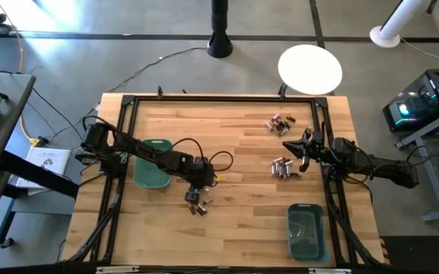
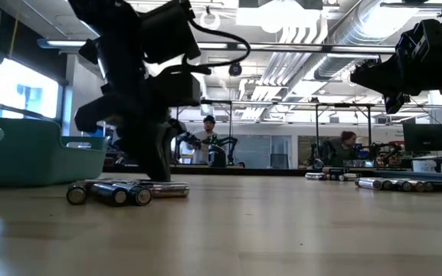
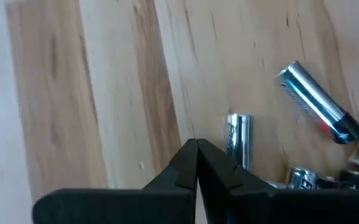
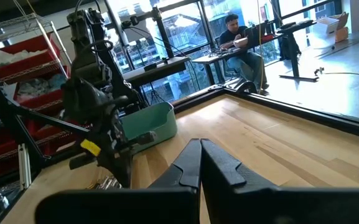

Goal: Sort batteries
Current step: Put the silver battery into the green bin

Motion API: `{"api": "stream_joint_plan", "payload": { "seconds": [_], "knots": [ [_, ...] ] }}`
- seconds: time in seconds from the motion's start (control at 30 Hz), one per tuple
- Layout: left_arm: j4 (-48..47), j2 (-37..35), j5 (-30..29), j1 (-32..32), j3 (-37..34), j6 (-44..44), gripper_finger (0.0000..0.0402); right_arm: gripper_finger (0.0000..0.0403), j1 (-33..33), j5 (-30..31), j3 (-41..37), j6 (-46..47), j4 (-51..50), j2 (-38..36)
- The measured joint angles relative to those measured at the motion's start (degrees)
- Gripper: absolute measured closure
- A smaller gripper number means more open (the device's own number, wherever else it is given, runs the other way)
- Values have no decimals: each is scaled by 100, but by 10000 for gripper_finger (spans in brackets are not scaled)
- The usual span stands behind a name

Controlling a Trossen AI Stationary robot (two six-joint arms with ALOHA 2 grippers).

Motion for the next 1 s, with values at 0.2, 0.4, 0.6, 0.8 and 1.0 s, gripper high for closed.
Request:
{"api": "stream_joint_plan", "payload": {
  "seconds": [0.2, 0.4, 0.6, 0.8, 1.0],
  "knots": [
    [-7, -242, -44, 7, 0, 199, 346, 403, 1, 0, 2, 1, 1, 2],
    [-20, -539, 171, 97, 6, -191, 259, 403, -1, -1, 2, 1, 1, 2],
    [-71, -342, 818, -66, 11, -235, 210, 403, 1, -2, 1, -1, 1, 2],
    [-13, 34, 286, -176, 11, -407, 228, 403, 0, -2, 1, 1, 0, 2],
    [35, 192, 92, -131, 30, -469, 269, 403, 0, 0, 2, 1, 1, 2]
  ]
}}
